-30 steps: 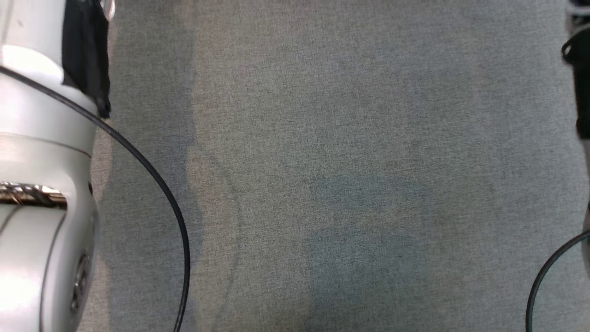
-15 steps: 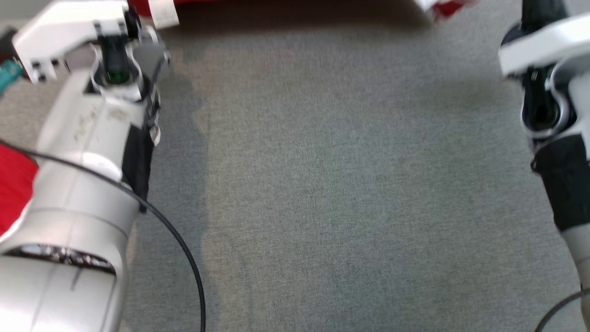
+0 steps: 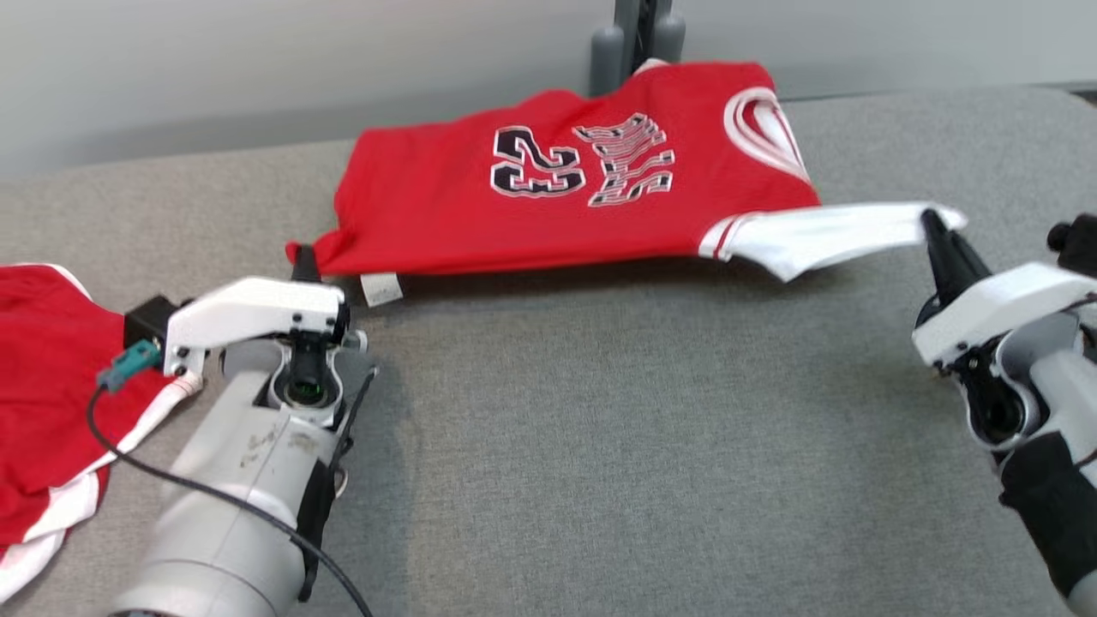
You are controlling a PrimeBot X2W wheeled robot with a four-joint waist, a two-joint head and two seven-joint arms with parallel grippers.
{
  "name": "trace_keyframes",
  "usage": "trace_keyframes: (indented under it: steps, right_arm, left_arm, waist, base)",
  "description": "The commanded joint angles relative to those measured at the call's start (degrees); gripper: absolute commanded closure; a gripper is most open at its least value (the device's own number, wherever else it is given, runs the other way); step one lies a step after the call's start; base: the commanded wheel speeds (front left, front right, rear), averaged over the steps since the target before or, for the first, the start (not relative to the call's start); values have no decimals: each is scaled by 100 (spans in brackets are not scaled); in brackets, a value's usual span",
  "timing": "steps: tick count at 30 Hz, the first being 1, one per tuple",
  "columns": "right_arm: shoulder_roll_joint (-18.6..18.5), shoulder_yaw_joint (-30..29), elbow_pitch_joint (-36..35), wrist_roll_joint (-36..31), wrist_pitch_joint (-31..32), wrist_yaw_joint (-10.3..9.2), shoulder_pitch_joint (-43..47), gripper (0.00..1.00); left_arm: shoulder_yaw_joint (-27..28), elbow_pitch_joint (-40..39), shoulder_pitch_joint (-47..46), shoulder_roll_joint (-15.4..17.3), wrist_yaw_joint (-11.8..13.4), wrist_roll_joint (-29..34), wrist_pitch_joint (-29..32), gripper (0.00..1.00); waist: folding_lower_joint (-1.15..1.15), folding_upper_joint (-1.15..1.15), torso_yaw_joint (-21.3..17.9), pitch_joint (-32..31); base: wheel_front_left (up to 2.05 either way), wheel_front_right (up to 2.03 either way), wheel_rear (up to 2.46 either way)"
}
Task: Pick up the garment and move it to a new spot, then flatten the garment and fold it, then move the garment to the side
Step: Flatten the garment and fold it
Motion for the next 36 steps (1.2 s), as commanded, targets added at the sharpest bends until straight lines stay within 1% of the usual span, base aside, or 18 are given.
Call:
trace_keyframes:
  steps: [1, 6, 8, 14, 22, 27, 33, 36]
  right_arm:
    - [-105, 68, 30, 101, 62, -1, 156, 100]
    - [-252, 329, -22, 275, 243, -2, 469, 100]
    - [-364, 574, -90, 357, 422, -2, 696, 100]
    - [-617, 1034, -261, 452, 727, -2, 1067, 100]
    - [-1007, 1525, -565, 654, 1241, -2, 1356, 100]
    - [-1258, 1691, -701, 794, 1557, -3, 1453, 100]
    - [-1540, 1861, -1049, 978, 1951, -3, 1584, 100]
    - [-1709, 1968, -1256, 1058, 2193, -3, 1681, 100]
  left_arm:
    - [40, 77, 148, 66, -28, 74, -12, 100]
    - [87, 161, 518, 66, -133, 154, -12, 100]
    - [3, 145, 802, 68, -123, 256, -12, 100]
    - [-128, 97, 1264, 67, -153, 586, -12, 100]
    - [67, 10, 1717, 65, -234, 1152, -12, 100]
    - [295, -181, 2036, 72, -294, 1454, -13, 100]
    - [473, -435, 2383, 72, -202, 1864, -19, 100]
    - [444, -611, 2567, 115, -165, 2068, -19, 100]
  waist:
    - [0, 0, 44, -231]
    - [0, 0, 55, -486]
    - [0, 0, 60, -667]
    - [0, 0, 62, -954]
    - [0, 0, 64, -1189]
    - [0, 0, 65, -1296]
    - [0, 0, 73, -1392]
    - [0, 0, 79, -1429]
  base:
    - [0, 0, 0]
    - [0, 0, 0]
    - [0, 0, 0]
    - [0, 0, 0]
    - [0, 0, 0]
    - [0, 0, 0]
    - [0, 0, 0]
    - [0, 0, 0]
